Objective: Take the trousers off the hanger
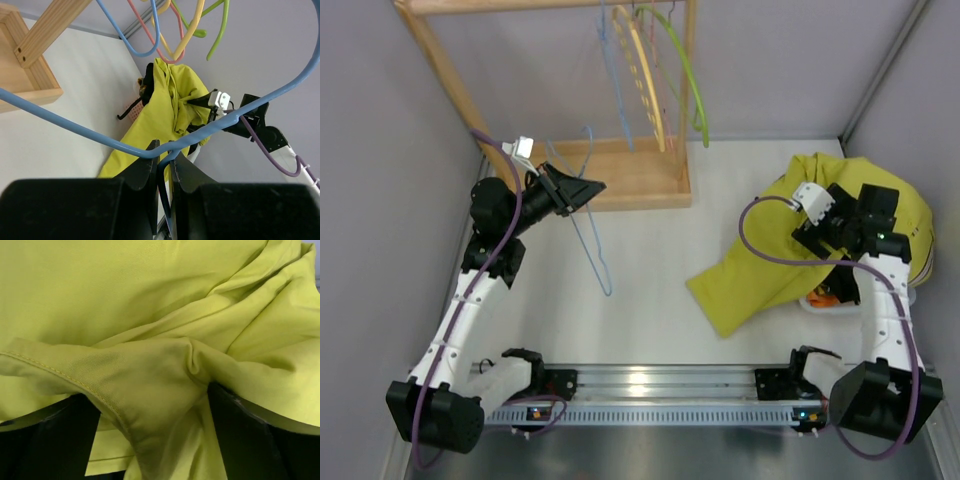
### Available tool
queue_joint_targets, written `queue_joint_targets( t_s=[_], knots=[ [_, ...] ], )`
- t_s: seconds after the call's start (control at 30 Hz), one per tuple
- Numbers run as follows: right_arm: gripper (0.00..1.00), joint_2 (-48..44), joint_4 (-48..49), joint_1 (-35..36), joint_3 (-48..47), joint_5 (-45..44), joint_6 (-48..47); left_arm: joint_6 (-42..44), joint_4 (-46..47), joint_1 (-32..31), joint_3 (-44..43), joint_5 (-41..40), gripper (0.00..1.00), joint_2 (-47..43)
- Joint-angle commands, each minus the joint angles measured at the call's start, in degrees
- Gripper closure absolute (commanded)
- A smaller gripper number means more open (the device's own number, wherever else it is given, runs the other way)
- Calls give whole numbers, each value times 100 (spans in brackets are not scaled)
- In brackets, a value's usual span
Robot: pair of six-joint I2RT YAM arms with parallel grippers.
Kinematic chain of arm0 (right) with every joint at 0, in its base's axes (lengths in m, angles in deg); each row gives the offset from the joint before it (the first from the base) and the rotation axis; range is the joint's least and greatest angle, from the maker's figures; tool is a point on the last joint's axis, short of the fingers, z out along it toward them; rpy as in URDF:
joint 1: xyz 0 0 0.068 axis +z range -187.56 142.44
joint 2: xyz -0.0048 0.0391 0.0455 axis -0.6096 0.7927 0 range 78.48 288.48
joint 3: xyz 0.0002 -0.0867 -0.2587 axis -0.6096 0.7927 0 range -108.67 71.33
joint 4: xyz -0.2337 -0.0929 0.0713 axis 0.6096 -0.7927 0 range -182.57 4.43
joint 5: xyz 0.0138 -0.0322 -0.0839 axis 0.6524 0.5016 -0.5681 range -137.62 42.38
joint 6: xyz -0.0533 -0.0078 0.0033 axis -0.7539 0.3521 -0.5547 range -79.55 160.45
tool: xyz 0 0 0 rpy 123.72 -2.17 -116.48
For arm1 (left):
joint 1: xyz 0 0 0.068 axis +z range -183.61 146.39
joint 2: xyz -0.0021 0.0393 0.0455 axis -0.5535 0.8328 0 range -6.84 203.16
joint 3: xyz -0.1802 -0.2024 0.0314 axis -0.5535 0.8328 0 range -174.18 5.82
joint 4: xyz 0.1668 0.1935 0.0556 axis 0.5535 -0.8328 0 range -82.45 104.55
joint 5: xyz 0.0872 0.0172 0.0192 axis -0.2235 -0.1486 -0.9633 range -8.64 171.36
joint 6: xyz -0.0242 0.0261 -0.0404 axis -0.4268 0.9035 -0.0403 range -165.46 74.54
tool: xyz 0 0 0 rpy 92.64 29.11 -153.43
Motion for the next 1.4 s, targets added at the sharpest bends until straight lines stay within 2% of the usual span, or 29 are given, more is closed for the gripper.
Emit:
queue_joint_targets(
  t_s=[0.0, 0.1, 0.2, 0.3, 0.4, 0.43, 0.5, 0.53, 0.6, 0.63, 0.73, 0.97, 1.1, 1.23, 1.3, 1.37],
  knots=[
    [3, -143, -1004, 42, -420, 470, 110, 116, 231, -15, -70, 19, 100, -109],
    [1, -302, -1423, 59, -781, 839, -127, 116, 231, -15, -9, 10, 100, -144],
    [1, -233, -2335, 287, -1737, 1060, -417, 125, 231, -15, 53, 10, 100, -196],
    [0, -302, -2770, 962, -2013, 981, -435, 195, 152, -15, 53, 10, 100, -205],
    [1, -539, -2920, 2201, -1507, 622, -163, 248, 82, 2, -8, -43, 100, -197],
    [1, -610, -2763, 2926, -1268, 203, -23, 231, 73, 11, -52, -69, 100, -179],
    [1, -759, -2596, 3668, -524, -248, 13, 143, 73, 81, -87, -43, 100, -135],
    [1, -786, -2508, 4316, -293, -624, -4, 99, 73, 108, -122, -16, 100, -109],
    [1, -743, -2296, 4908, 242, -986, -48, 99, 64, 134, -158, 27, 100, -82],
    [1, -672, -2270, 5494, 368, -1301, -126, 116, 73, 143, -175, 10, 100, -74],
    [1, -269, -2068, 6253, 650, -1584, -171, 81, 47, 161, -184, 1, 100, -74],
    [5, 786, -1708, 6774, 983, -1594, -522, 20, 55, 284, -211, 63, 100, -91],
    [8, 945, -1357, 6845, 1457, -1814, -917, 20, 29, 310, -211, 72, 100, -109],
    [12, 1024, -514, 6845, 1722, -1920, -1129, 11, 3, 328, -184, 54, 100, -117],
    [15, 1103, -250, 6845, 1749, -1963, -1103, 28, -6, 345, -158, 45, 100, -118],
    [24, 1208, 76, 6845, 1775, -1981, -1103, 37, -24, 345, -149, 37, 100, -126]
  ],
)
